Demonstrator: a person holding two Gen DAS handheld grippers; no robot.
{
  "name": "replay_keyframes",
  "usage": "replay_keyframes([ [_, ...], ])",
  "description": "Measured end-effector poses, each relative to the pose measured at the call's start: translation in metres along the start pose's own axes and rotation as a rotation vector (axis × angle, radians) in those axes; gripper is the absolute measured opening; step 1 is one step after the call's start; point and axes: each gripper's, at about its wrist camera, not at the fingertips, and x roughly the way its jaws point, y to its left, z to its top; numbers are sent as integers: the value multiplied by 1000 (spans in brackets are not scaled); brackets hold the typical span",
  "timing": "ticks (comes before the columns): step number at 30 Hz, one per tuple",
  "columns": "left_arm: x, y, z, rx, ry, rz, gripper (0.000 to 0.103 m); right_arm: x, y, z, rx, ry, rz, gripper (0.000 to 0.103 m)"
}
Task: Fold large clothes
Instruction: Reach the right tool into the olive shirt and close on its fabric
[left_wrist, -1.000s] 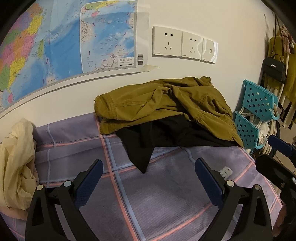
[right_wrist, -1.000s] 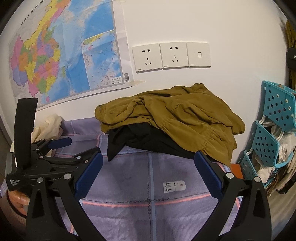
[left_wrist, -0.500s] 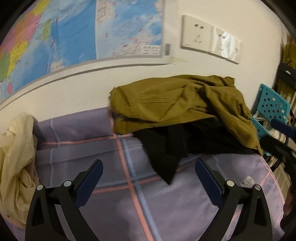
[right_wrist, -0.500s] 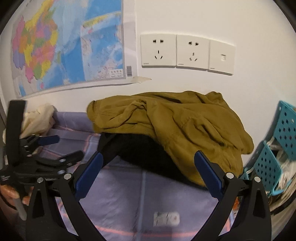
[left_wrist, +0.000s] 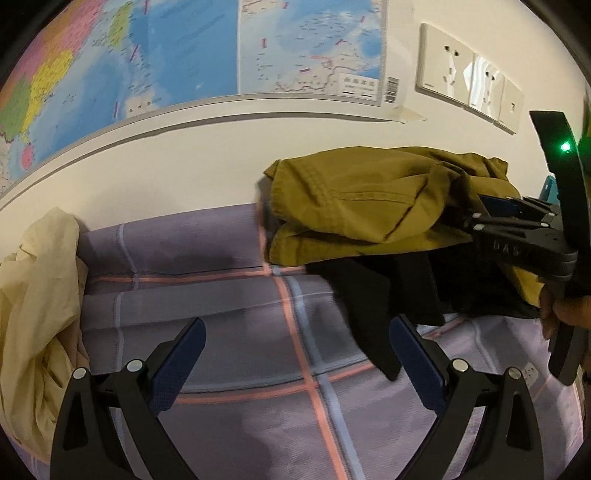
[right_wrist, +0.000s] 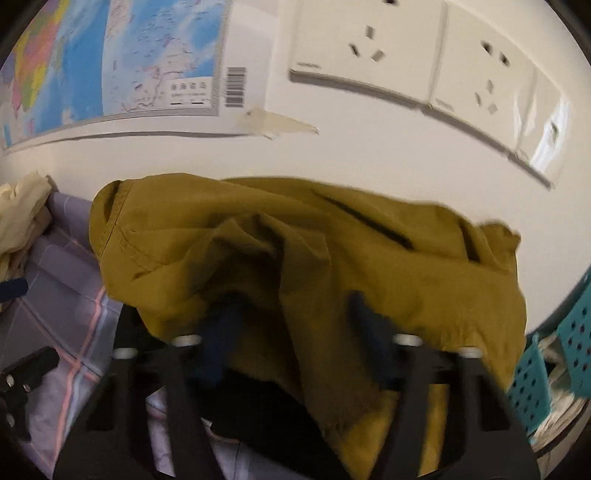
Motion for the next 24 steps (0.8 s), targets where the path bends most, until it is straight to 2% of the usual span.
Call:
replay_keyframes([
  [1, 3, 0, 1, -3, 3, 1, 96, -3, 0, 0, -12, -4, -13, 15],
  [2, 4, 3, 1, -9, 6, 2, 96, -12, -2, -1, -22, -22, -23, 1],
  [5, 7, 8, 1, -18, 9, 9, 96, -54, -19, -9, 10, -83, 36, 1],
  [7, 8, 12, 2, -24, 5, 12, 96, -85, -26, -18, -17, -118, 30, 3],
  [9, 10, 13, 4, -32, 5, 10, 96, -93, -30, -24, -30, -84, 34, 30],
  [10, 10, 13, 4, -32, 2, 9, 96, -95, -29, -30, -35, -68, 41, 62],
  [11, 10, 12, 3, -30, 3, 11, 96, -95, -24, -34, -62, -62, 36, 80],
  [12, 10, 11, 3, -24, 6, 13, 96, -92, -18, -36, -98, -63, 17, 83],
  [17, 10, 11, 0, -13, 7, 21, 96, -50, 22, -25, -274, -25, -33, 81],
  [21, 12, 17, 0, -25, 13, 32, 96, -28, 41, -9, -330, -67, -72, 80],
  [22, 13, 19, 0, -30, 15, 35, 96, -26, 43, -6, -336, -71, -55, 71],
  [23, 14, 21, -1, -33, 18, 37, 96, -24, 45, -3, -348, -57, -30, 51],
  [24, 15, 21, -1, -34, 20, 38, 96, -22, 47, -1, -364, -39, -23, 40],
])
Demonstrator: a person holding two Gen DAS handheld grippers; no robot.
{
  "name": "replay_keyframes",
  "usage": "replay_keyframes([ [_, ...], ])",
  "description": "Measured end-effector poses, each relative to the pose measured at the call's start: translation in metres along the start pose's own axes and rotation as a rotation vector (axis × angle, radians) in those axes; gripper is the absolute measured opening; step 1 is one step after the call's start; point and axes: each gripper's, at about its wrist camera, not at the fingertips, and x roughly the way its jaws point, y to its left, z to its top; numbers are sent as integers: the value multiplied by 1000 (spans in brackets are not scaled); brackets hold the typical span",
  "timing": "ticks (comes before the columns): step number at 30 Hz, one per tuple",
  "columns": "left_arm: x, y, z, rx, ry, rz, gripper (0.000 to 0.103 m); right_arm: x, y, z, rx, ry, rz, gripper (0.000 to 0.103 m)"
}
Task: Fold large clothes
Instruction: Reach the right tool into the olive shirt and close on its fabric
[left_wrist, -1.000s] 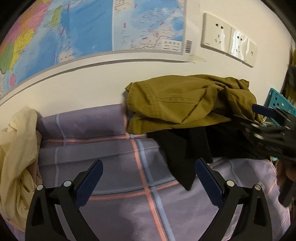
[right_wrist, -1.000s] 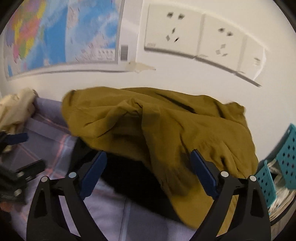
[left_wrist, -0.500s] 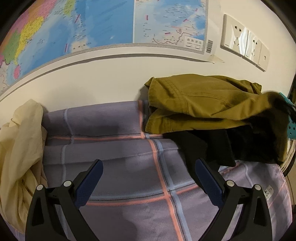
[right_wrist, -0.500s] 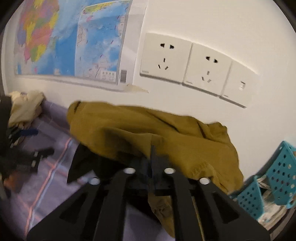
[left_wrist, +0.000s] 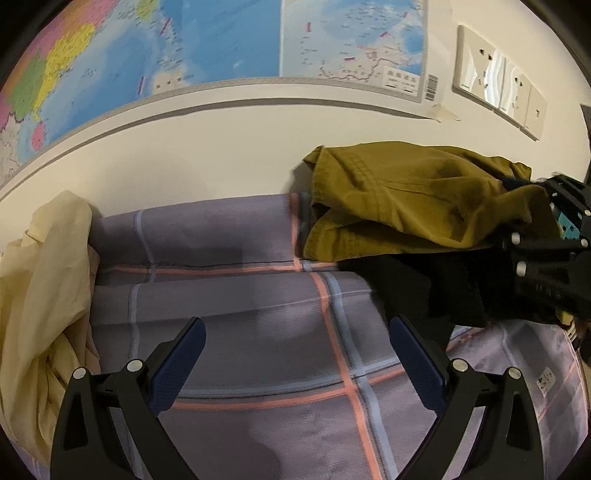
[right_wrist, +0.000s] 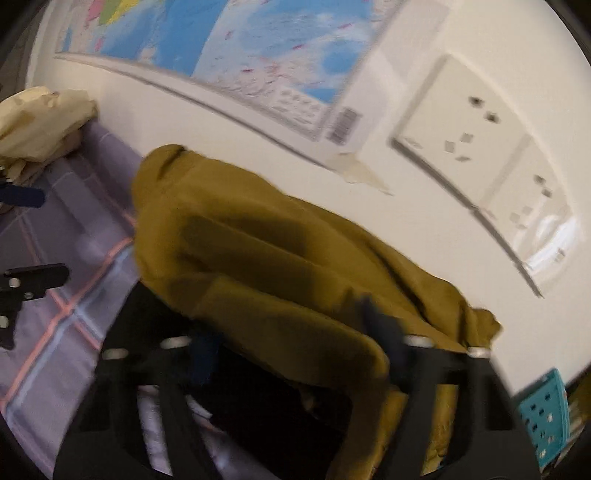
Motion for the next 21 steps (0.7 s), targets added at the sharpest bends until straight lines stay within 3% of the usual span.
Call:
replay_keyframes([
  [1, 1, 1, 0, 0, 2, 1, 96, 0, -1, 1, -7, 10, -12, 18],
  [2, 1, 1, 0, 1, 3, 2, 96, -6, -6, 2, 2, 7, -15, 6],
  [4, 2, 3, 0, 4, -1, 7, 96, -33, -27, 4, 86, -71, -18, 6],
  [6, 4, 5, 0, 3, 1, 11, 96, -54, -45, 4, 159, -133, -55, 14],
  [7, 6, 6, 1, 2, 3, 12, 96, -57, -49, 4, 167, -137, -70, 28],
  [9, 8, 6, 1, 6, 8, 18, 96, -46, -43, 5, 129, -78, -26, 42],
  [10, 7, 6, 0, 7, 7, 19, 96, -38, -35, 5, 90, -51, -19, 54],
  [13, 8, 7, -1, 10, 4, 26, 96, -10, -15, 7, -7, -13, -42, 66],
  [16, 10, 8, -1, 8, 7, 27, 96, 19, -4, 12, -48, 27, -46, 68],
  [18, 11, 10, -1, 12, 5, 32, 96, 24, -3, 14, -43, 18, -27, 41],
  [19, 12, 11, -1, 11, 5, 33, 96, 21, -8, 18, -14, 7, 26, 14],
  [20, 12, 13, -1, 10, 5, 33, 96, 15, -14, 21, 11, -5, 34, 4],
  [21, 12, 14, 0, 6, 5, 33, 96, 3, -19, 26, 23, -39, 6, 4],
])
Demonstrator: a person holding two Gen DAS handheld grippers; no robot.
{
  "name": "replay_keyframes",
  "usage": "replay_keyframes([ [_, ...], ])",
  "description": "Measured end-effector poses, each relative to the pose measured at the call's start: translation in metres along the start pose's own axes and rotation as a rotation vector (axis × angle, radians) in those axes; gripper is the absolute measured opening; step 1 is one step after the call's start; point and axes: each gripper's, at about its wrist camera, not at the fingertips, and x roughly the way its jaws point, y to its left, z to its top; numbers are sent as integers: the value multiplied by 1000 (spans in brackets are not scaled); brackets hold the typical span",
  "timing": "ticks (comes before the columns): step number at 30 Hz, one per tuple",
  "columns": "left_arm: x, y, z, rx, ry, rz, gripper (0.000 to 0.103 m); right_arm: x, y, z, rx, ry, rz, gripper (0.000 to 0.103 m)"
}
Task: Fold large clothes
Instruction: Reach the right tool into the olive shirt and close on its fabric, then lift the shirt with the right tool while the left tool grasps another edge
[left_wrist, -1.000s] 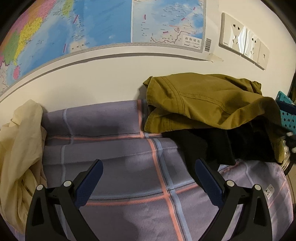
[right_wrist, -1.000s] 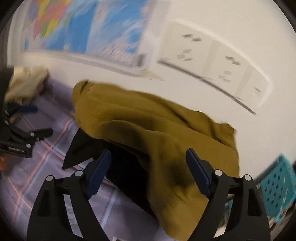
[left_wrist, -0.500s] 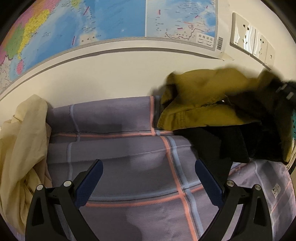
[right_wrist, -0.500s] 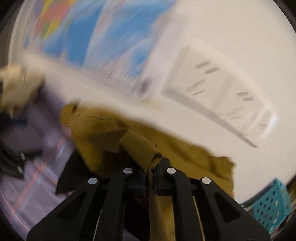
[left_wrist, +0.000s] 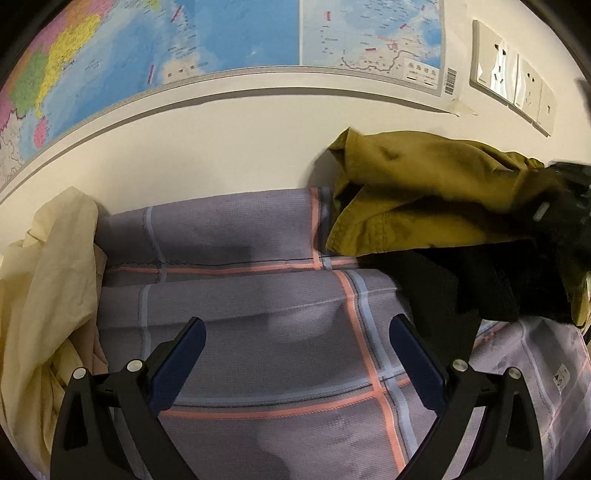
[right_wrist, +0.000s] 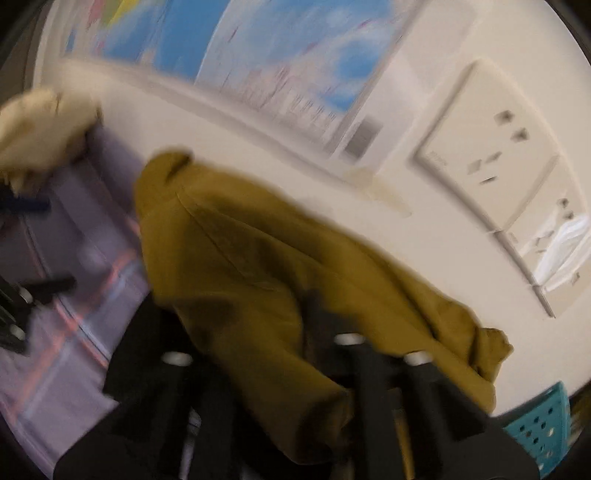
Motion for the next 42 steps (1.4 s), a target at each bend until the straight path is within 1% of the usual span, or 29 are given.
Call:
replay_keyframes([
  [1, 0, 1, 0, -1, -1, -2, 96, -13, -7, 6, 14, -38, -5, 3],
  [2, 1, 2, 1, 0, -3, -5, 96, -29, -21, 11, 55, -75, 4, 3],
  [5, 0, 3, 5, 12, -25, -37, 96, -80, -76, 22, 231, -151, 30, 3],
  [8, -3, -2, 14, 43, -77, -92, 96, -123, -118, 24, 331, -203, 17, 2],
  [10, -6, -8, 20, 56, -105, -149, 96, -154, -138, 17, 410, -227, 28, 2],
  [11, -9, -11, 22, 60, -120, -190, 96, -164, -149, 13, 434, -234, 26, 2],
  [12, -15, -17, 25, 63, -144, -278, 96, -173, -157, 11, 452, -241, 21, 2],
  [14, -25, -25, 27, 76, -182, -389, 96, -192, -165, 5, 479, -255, 18, 2],
  [16, -34, -43, 27, 120, -220, -432, 96, -198, -167, 2, 503, -263, 29, 2],
  [18, -36, -63, 29, 172, -259, -431, 96, -211, -177, -8, 521, -274, 43, 2],
  [19, -33, -73, 32, 192, -261, -428, 96, -207, -171, -9, 525, -277, 44, 2],
  [20, -27, -79, 37, 203, -254, -422, 93, -209, -174, -12, 541, -283, 52, 2],
  [21, -20, -86, 45, 212, -249, -421, 86, -213, -177, -15, 545, -286, 54, 2],
  [22, -14, -91, 51, 212, -248, -429, 62, -217, -179, -16, 546, -290, 40, 2],
  [23, -5, -96, 60, 216, -226, -436, 28, -224, -184, -21, 552, -293, 39, 2],
  [24, 1, -99, 66, 215, -200, -427, 5, -228, -187, -23, 558, -295, 40, 2],
  [25, 5, -100, 73, 200, -176, -436, 2, -232, -189, -24, 564, -298, 33, 2],
  [26, 1, -99, 82, 178, -191, -449, 2, -239, -193, -24, 572, -301, 19, 2],
  [28, -20, -96, 95, 171, -263, -457, 2, -258, -201, -23, 579, -323, 0, 2],
  [29, -30, -95, 101, 172, -284, -473, 2, -274, -205, -21, 583, -349, -16, 2],
  [30, -49, -95, 111, 174, -315, -508, 2, -289, -209, -19, 587, -372, -18, 2],
  [32, -73, -98, 122, 195, -356, -515, 1, -324, -215, -10, 584, -420, -41, 2],
  [34, -109, -100, 136, 208, -421, -526, 1, -356, -214, 0, 553, -463, -80, 2],
  [37, -165, -87, 151, 185, -550, -551, 1, -423, -207, 14, 514, -550, -136, 2],
  [39, -207, -71, 154, 167, -630, -558, 1, -459, -201, 19, 493, -599, -157, 2],
  [40, -225, -66, 156, 162, -665, -556, 1, -477, -197, 20, 479, -622, -173, 2],
  [41, -251, -52, 156, 152, -711, -545, 1, -498, -190, 21, 457, -647, -183, 2],
  [42, -265, -47, 156, 148, -735, -540, 1, -516, -184, 21, 440, -670, -186, 2],
])
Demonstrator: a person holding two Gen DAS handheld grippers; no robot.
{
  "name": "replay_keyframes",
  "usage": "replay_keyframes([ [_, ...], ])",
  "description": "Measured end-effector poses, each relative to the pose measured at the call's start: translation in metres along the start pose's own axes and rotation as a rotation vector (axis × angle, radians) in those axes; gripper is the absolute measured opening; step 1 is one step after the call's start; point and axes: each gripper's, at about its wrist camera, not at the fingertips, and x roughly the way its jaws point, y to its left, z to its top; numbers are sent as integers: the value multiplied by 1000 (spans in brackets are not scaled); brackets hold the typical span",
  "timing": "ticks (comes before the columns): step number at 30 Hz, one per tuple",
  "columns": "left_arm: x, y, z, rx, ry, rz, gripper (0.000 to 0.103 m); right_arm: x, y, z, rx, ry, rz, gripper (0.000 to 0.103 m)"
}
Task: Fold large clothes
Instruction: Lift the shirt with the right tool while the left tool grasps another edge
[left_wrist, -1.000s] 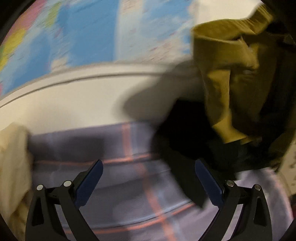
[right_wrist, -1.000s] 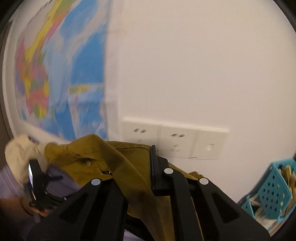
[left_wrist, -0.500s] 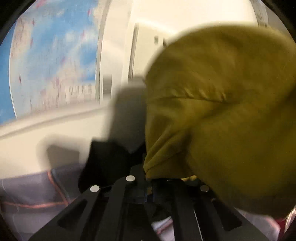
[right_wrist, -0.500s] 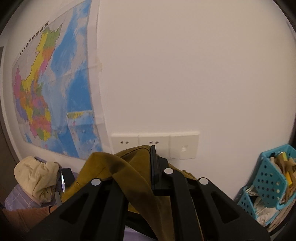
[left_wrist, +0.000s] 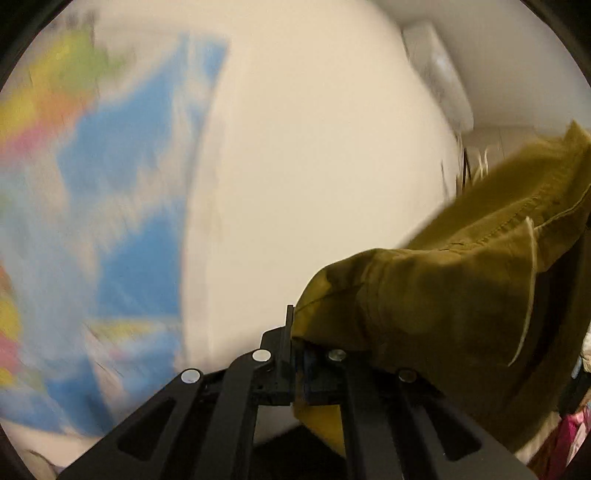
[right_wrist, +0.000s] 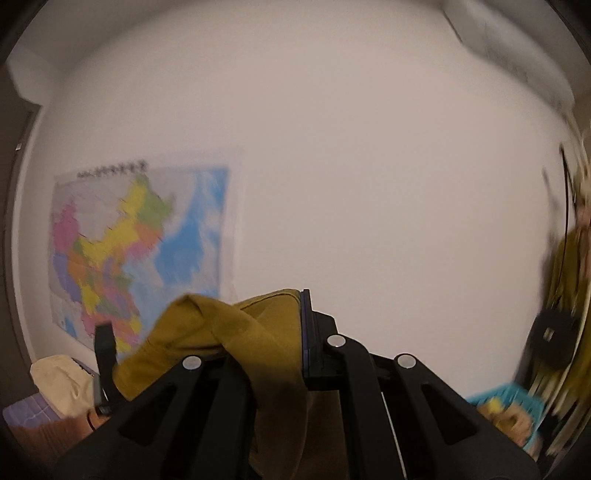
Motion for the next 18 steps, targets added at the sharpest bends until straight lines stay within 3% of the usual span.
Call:
replay_keyframes([
  [5, -103, -19, 60, 57, -149, 81, 2, -68, 24, 28, -14, -69, 79, 2],
  [9, -210, -42, 79, 134, -223, 203, 2, -102, 45, 26, 5, -82, 194, 2],
  [14, -308, -59, 81, 231, -241, 359, 2, -144, 81, 10, 21, -106, 408, 2],
  [18, -371, -83, 76, 346, -235, 540, 2, -156, 106, -3, 18, -115, 538, 2],
])
